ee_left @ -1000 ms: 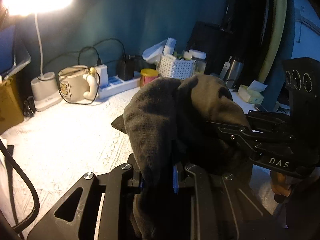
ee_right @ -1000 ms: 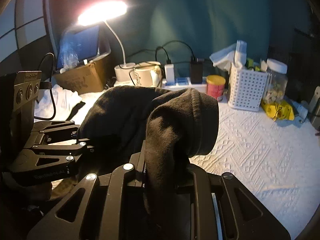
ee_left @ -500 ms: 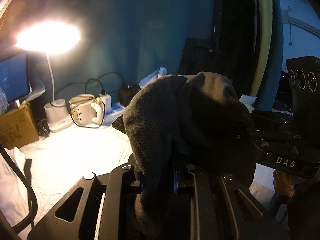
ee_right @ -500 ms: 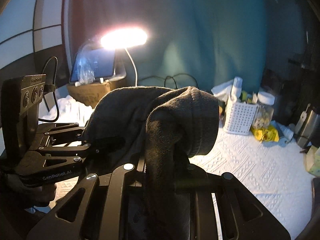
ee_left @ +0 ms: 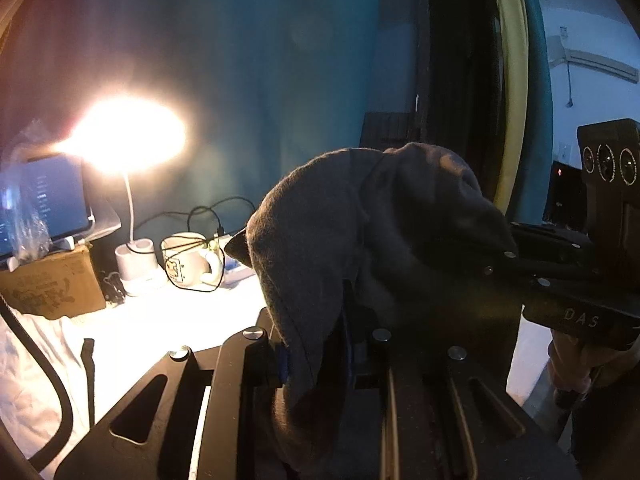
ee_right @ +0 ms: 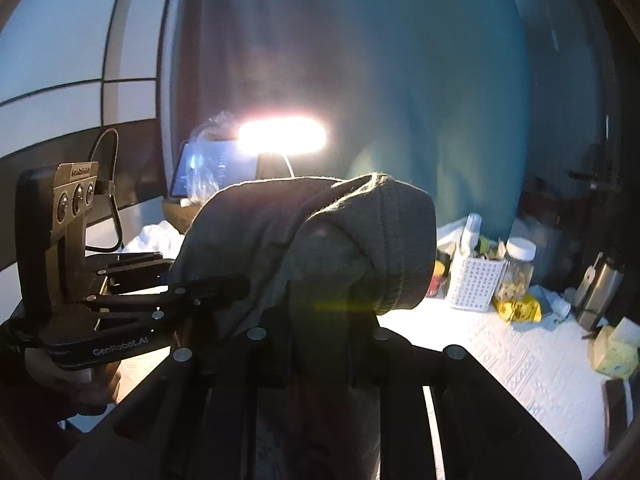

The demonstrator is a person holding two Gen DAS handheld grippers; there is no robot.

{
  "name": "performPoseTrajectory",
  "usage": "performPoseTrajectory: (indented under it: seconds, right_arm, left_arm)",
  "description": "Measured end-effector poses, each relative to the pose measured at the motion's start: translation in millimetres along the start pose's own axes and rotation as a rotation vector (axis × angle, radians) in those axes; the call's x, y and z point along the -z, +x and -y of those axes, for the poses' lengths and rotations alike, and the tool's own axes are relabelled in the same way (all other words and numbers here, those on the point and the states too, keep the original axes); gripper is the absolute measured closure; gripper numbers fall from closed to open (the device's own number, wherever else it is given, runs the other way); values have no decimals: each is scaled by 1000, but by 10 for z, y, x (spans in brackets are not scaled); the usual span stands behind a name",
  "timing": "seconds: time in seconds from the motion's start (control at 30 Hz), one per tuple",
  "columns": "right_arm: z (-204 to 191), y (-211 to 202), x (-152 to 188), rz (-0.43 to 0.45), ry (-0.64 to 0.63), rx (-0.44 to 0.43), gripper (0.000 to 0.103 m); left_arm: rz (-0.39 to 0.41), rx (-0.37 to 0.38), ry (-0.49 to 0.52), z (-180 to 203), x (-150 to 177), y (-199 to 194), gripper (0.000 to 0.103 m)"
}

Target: Fold small clothes

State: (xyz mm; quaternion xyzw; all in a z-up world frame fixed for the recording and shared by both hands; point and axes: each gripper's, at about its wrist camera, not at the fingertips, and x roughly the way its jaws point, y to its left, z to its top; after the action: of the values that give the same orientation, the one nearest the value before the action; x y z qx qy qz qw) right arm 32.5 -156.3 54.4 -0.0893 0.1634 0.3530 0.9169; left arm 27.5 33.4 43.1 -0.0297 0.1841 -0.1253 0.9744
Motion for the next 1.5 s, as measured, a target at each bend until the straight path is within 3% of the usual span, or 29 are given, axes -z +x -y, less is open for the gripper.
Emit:
performPoseTrajectory:
  seconds: [0.43,0.87,1.17,1.5]
  right_arm:
    - [-425,-358,-221,94,-67,-22,84]
    - [-990,-480,-490,187,-170,-89,84]
    - [-1408,-419,-579,207,-235,-172,84]
    - [-1736,-258,-552,188,-258,-239,84]
  left_arm:
    - [85,-7,-20,-191,-57,-470,85]
    - [192,-111,25,-508,-98,-1034,85]
    - [211,-208,22,-781,22,-1438,85]
    - [171,-265,25,-1012,183,-1495,85]
